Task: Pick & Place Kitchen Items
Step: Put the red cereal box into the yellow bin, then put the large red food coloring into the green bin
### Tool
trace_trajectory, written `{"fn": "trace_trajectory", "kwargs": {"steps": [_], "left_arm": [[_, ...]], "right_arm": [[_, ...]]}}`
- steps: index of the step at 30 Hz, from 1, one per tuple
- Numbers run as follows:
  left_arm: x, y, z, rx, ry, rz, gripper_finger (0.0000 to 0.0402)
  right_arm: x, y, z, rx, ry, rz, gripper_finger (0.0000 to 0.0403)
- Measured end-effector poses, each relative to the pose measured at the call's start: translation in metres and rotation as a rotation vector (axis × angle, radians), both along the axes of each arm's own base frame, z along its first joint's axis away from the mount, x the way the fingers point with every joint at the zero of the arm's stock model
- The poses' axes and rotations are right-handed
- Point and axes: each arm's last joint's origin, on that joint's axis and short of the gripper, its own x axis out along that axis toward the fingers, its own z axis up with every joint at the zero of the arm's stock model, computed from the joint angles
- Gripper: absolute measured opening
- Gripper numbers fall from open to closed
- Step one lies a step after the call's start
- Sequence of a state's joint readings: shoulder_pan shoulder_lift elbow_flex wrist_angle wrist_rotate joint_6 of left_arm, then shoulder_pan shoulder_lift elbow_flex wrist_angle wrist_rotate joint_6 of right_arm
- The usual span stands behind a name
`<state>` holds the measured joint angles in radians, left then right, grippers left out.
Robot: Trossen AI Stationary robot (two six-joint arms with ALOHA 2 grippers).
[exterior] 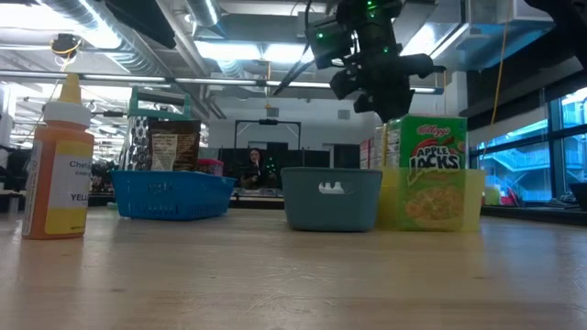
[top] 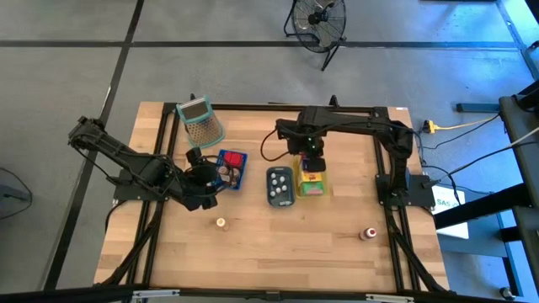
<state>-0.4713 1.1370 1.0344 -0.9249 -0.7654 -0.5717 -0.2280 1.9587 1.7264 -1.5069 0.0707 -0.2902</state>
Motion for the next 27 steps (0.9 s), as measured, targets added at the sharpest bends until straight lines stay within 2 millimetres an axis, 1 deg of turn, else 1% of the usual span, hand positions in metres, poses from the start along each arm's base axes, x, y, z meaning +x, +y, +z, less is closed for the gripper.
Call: {"fn": "trace_trajectory", "kwargs": {"steps": [3, 5, 9, 17, 19, 22, 27], "left_arm": [[0.000, 0.000, 0.000, -0.005, -0.003, 0.004, 0.0253], [0.000, 0.000, 0.000, -0.005, -0.004, 0.005, 0.0253], [0.000, 0.000, 0.000, -0.006, -0.004, 0.006, 0.0253], [0.000, 0.000, 0.000, -0.006, -0.004, 0.006, 0.0253], [0.000, 0.000, 0.000, -0.006, -0.004, 0.006, 0.0253], [0.000, 0.000, 0.000, -0.002, -0.001, 0.001, 0.0253], [0.000, 0.000, 0.000, 0.001, 0.001, -0.001, 0.0253]], "right_arm": [[0.001, -0.002, 0.006, -0.039, -0.003, -0.011, 0.0003], [0.003, -0.002, 0.014, -0.048, -0.025, -0.017, 0.0005], [0.006, -0.002, 0.035, -0.058, -0.072, -0.014, 0.0005], [0.011, -0.003, 0.073, -0.089, -0.224, -0.024, 0.0006], [0.007, -0.002, 0.084, -0.096, -0.259, -0.036, 0.0006], [-0.004, 0.003, 0.103, -0.107, -0.317, -0.038, 0.0007], [-0.027, 0.019, 0.133, -0.074, -0.423, -0.053, 0.0007]]}}
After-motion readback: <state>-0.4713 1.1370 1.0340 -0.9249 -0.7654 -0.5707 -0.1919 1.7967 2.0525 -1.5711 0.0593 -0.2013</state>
